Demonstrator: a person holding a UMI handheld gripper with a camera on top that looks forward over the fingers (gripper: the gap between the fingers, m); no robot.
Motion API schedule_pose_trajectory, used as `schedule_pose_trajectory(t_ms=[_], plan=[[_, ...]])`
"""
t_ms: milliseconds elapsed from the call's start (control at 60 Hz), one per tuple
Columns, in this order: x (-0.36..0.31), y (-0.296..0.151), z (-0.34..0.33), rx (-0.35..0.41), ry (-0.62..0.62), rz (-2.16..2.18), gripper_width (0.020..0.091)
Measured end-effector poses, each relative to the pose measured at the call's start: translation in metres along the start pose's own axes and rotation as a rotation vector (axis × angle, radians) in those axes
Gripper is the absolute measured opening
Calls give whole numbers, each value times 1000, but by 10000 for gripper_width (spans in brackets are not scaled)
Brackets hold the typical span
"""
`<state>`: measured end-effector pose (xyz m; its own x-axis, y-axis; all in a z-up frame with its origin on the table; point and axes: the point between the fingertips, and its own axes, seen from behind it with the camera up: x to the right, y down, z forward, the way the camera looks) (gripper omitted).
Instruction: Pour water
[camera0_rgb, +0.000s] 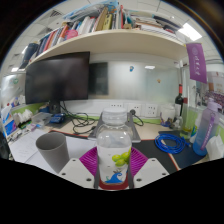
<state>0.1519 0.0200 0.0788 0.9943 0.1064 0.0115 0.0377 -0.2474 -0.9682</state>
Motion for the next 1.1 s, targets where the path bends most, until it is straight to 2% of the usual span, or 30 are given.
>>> schedule_pose_trajectory(t_ms=[150, 333, 367, 417, 467, 633, 717, 800, 1100], plan=[[2, 1, -2, 28, 20, 4, 406], [1, 4, -2, -1, 19, 4, 535], [0, 8, -4, -26, 13, 4, 595], [2, 11, -10, -54, 21, 11, 728], [3, 13, -20, -65, 31, 11, 787], [5, 18, -77, -143, 96, 2, 784], [-2, 9, -108, -186, 119, 26, 784], [-10, -9, -134, -198, 137, 35, 785], [-30, -90, -184, -101, 184, 27, 786]])
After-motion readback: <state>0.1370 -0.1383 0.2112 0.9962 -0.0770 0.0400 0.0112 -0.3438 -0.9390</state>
